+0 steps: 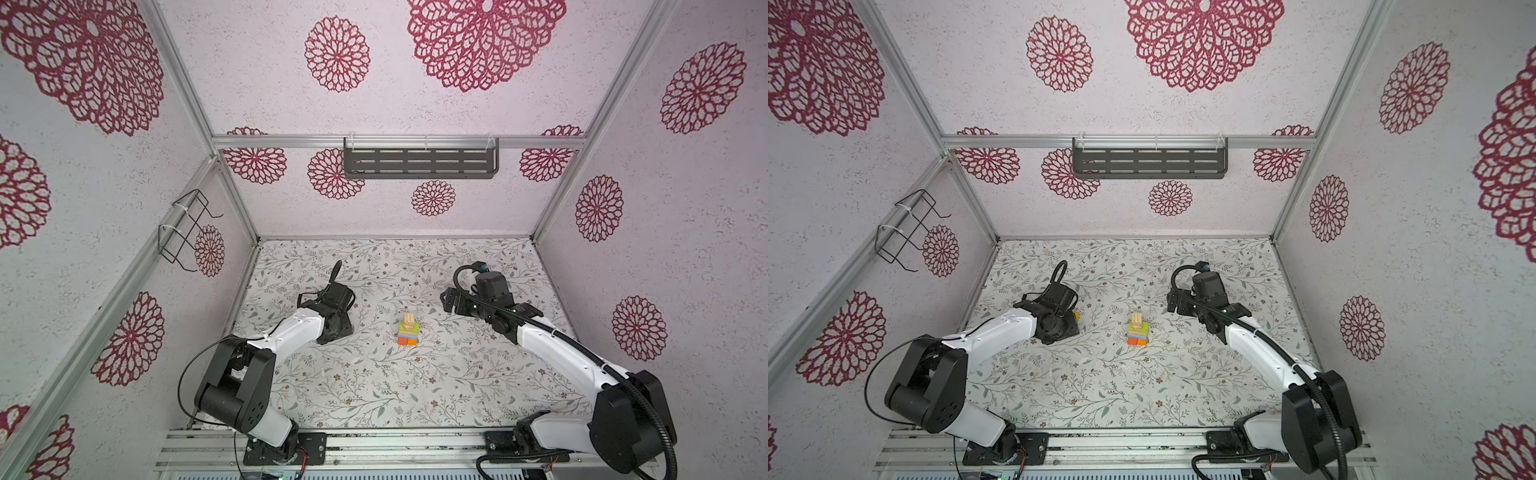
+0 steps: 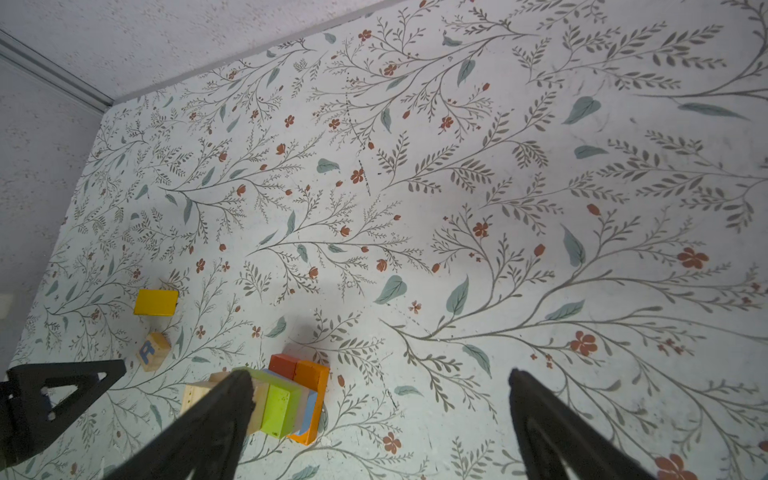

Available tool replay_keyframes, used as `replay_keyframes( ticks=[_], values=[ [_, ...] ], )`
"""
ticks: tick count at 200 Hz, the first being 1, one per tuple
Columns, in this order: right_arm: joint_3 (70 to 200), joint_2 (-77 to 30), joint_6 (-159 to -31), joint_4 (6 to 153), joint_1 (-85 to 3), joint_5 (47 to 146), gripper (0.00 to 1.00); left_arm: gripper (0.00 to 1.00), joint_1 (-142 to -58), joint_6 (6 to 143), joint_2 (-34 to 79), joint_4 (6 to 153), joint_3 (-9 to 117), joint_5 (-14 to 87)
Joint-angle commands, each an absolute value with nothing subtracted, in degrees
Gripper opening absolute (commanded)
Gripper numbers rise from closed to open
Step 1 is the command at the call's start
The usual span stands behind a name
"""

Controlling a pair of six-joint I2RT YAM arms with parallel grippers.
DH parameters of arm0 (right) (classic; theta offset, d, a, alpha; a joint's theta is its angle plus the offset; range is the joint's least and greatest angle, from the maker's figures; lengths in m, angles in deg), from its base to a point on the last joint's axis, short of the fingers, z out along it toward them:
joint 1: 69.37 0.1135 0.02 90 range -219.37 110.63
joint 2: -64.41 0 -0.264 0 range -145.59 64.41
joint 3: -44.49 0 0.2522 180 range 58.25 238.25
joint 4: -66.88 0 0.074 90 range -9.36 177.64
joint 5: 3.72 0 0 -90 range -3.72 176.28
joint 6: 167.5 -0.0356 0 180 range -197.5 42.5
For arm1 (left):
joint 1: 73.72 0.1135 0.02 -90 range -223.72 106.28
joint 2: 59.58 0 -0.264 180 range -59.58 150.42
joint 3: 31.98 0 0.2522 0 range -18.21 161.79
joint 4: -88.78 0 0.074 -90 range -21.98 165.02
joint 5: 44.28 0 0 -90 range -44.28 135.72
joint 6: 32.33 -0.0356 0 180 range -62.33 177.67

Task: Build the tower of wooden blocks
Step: 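Open the right gripper and draw back while the left gripper moves toward the 'R' cube, then lower the open left gripper over the wooden 'R' cube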

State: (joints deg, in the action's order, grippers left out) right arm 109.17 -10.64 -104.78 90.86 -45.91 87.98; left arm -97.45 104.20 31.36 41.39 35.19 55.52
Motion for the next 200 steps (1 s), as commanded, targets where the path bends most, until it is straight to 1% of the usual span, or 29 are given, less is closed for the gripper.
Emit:
replay_keyframes(
  ticks=[1,115,200],
  values=[
    [109.23,-11.08,-102.77,88.55,-46.74,89.14,0.99,0.62,-97.63,105.17,33.93,42.76,36.78,56.75],
    [106.51,-11.60,-101.61,87.49,-49.19,90.23,0.99,0.62,-97.63,106.81,42.15,43.31,42.55,56.60],
    [106.05,-11.70,-101.06,87.32,-50.21,90.85,0.99,0.58,-97.67,106.19,44.15,43.31,44.28,55.73]
  ],
)
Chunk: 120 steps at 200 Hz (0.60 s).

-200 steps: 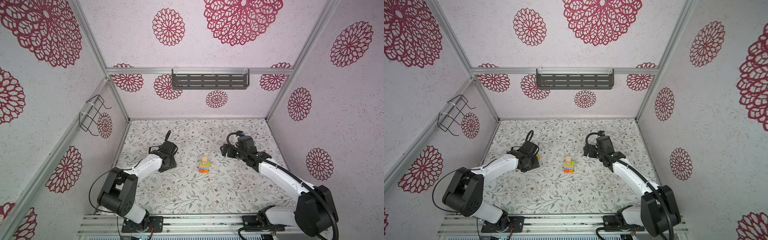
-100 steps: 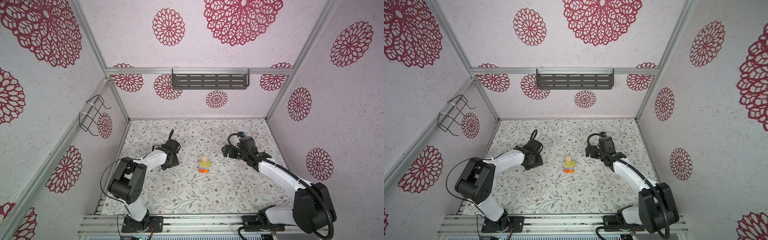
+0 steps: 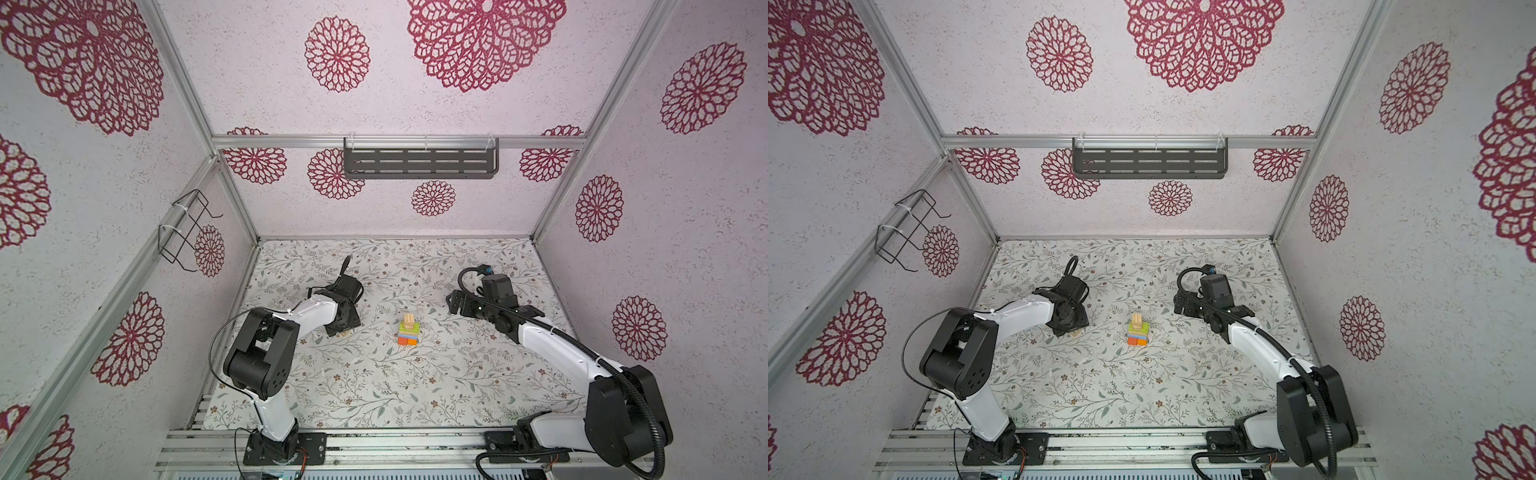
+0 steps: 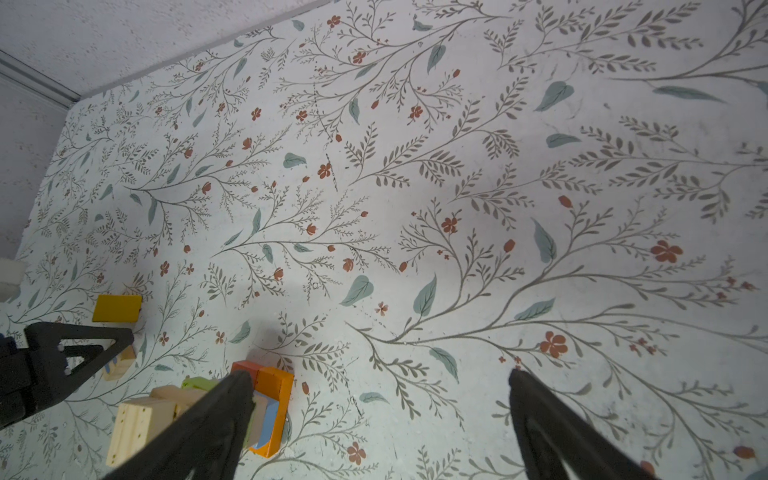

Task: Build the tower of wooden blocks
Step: 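Lower the open left gripper over the wooden 'R' cube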

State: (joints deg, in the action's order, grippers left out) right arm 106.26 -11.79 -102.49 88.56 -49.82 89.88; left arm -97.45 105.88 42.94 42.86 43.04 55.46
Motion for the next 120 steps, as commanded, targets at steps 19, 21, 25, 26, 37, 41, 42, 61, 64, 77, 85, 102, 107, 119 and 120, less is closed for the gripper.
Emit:
replay_keyframes(
  ticks=[19,21,25,26,37,41,42,61,64,77,85,102,107,119,120],
  values=[
    [105.96,-11.79,-101.16,87.14,-50.30,91.20,0.99,0.58,-97.84,106.28,44.65,43.47,44.53,55.73],
    [105.95,-11.86,-101.17,87.14,-50.32,91.16,0.99,0.58,-97.92,106.28,44.68,43.47,44.60,55.78],
    [105.97,-11.80,-101.22,87.14,-50.30,91.20,0.99,0.57,-98.01,106.28,44.79,43.47,44.71,55.81],
    [105.93,-11.75,-101.22,87.14,-50.30,91.20,0.99,0.57,-98.00,106.28,44.81,43.47,44.76,55.86],
    [105.83,-11.79,-101.23,87.14,-50.30,91.34,0.99,0.57,-98.37,106.36,45.28,43.56,45.38,56.00],
    [105.81,-11.75,-101.27,87.14,-50.35,91.33,0.99,0.57,-98.51,106.43,45.43,43.55,45.69,55.96],
    [105.85,-11.73,-101.25,87.14,-50.32,91.35,0.99,0.57,-98.55,106.44,45.44,43.55,45.77,55.98],
    [105.77,-11.62,-101.24,87.31,-50.36,91.43,0.99,0.56,-99.36,106.45,46.66,43.23,47.66,56.33],
    [105.79,-11.63,-101.23,87.36,-50.36,91.41,0.99,0.56,-99.49,106.50,46.86,43.05,47.96,56.32],
    [105.78,-11.47,-101.23,87.57,-50.39,91.33,0.99,0.56,-99.97,106.44,47.54,42.49,49.20,56.54],
    [105.71,-11.36,-101.14,87.71,-50.40,91.34,0.99,0.55,-100.19,106.41,47.81,42.21,49.66,56.61],
    [105.71,-11.16,-101.07,87.93,-50.38,91.19,0.99,0.54,-100.48,106.37,47.57,41.80,49.83,56.95],
    [105.67,-11.01,-100.97,87.94,-50.47,91.20,0.99,0.54,-100.56,106.29,47.39,41.64,49.77,57.07],
    [105.62,-10.93,-100.96,87.98,-50.47,91.20,0.99,0.54,-100.53,106.11,46.61,41.29,49.30,57.60],
    [105.58,-10.92,-100.96,88.00,-50.47,91.20,0.99,0.54,-100.57,106.11,46.60,41.24,49.21,57.64]
  ],
)
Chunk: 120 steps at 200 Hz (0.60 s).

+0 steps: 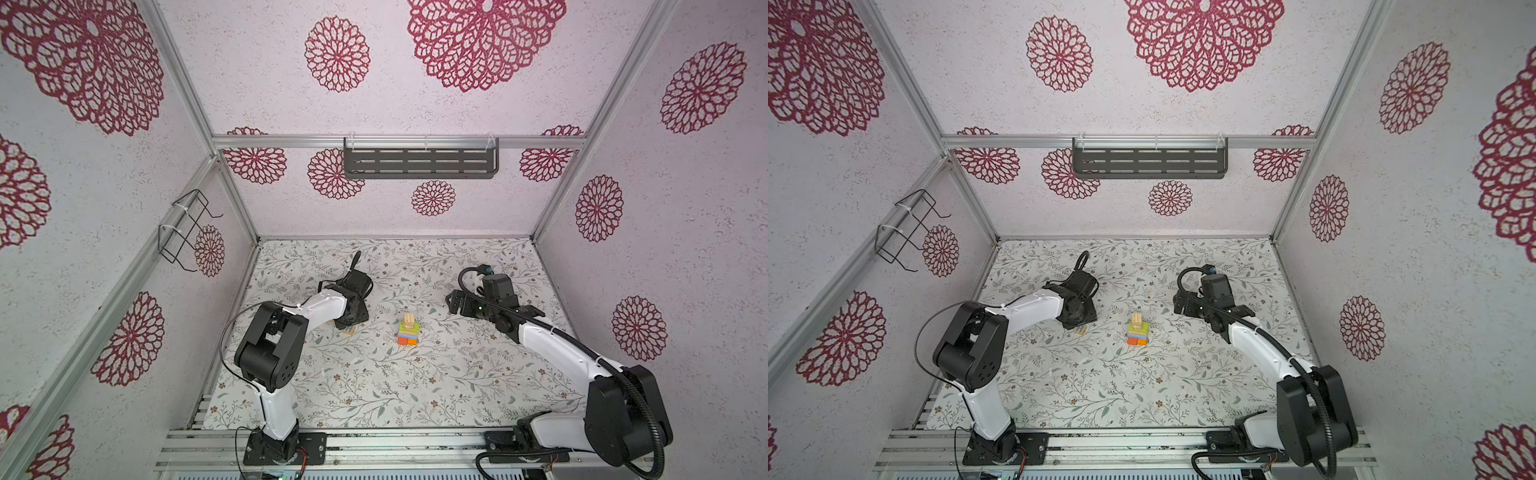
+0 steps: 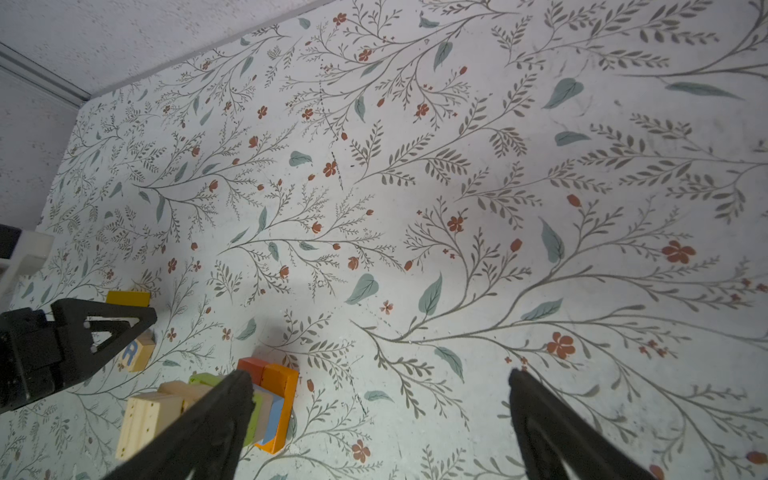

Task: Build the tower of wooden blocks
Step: 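Lower the open left gripper over the wooden 'R' cube, then align the left gripper fingers around the 'R' cube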

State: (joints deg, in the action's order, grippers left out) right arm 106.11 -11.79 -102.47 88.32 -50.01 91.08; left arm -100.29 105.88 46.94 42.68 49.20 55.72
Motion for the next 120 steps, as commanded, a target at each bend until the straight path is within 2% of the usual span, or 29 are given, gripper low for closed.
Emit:
replay_keyframes(
  ticks=[1,120],
  values=[
    [105.56,-10.92,-100.96,88.01,-50.47,91.25,0.99,0.54,-100.55,106.06,46.51,41.21,49.16,57.65],
    [105.71,-10.44,-101.82,88.42,-50.47,91.90,0.99,0.51,-101.47,101.31,42.90,43.13,44.45,56.80]
  ],
)
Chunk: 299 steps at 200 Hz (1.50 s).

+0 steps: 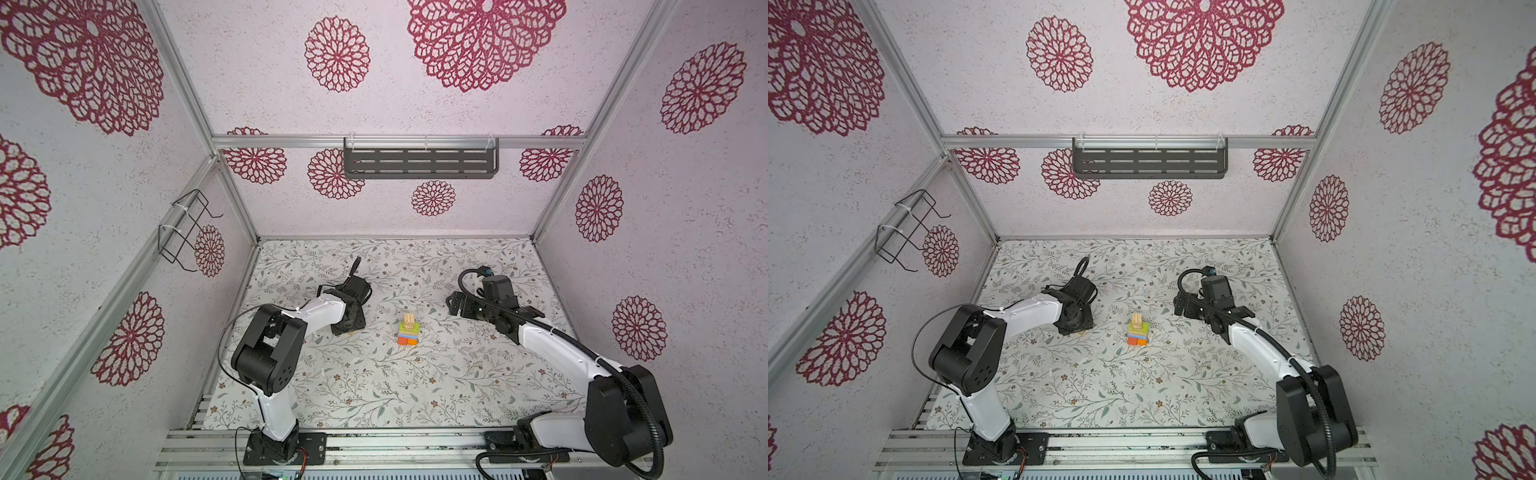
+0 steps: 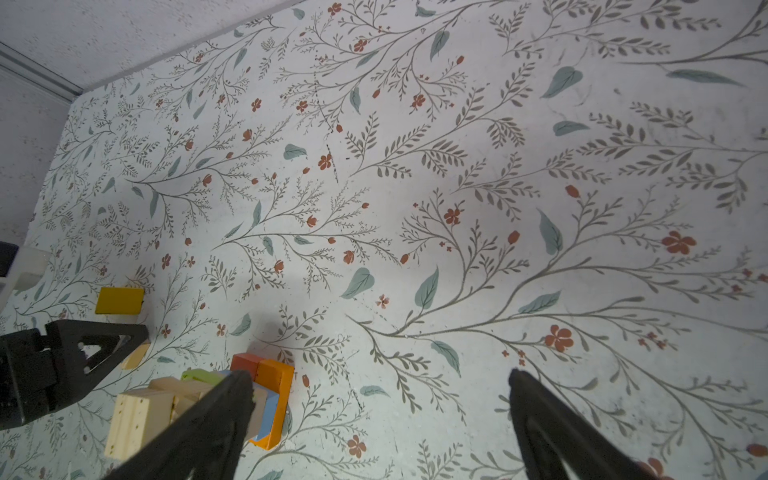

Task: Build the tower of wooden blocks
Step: 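Align the left gripper fingers around the 'R' cube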

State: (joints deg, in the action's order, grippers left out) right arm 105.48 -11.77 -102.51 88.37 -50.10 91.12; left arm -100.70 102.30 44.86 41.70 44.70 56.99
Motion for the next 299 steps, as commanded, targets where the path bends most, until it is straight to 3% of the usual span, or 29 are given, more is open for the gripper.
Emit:
replay_keyframes(
  ticks=[1,78,126,253,299],
  values=[
    [105.76,-10.46,-101.83,88.44,-50.47,91.91,0.99,0.51,-101.48,101.29,42.90,43.13,44.45,56.86],
    [106.42,-10.20,-102.22,89.25,-50.48,92.26,0.99,0.50,-103.30,100.87,42.01,43.82,42.98,56.92],
    [106.23,-9.73,-102.56,89.42,-50.47,92.26,0.99,0.68,-103.60,100.51,41.85,44.06,42.43,57.12],
    [105.44,-8.09,-103.07,89.91,-50.52,92.22,0.99,0.66,-103.69,89.80,37.50,44.79,40.18,56.79],
    [105.47,-7.94,-103.25,89.86,-50.48,92.44,0.99,0.76,-103.88,89.17,37.78,45.04,39.28,56.85]
  ],
)
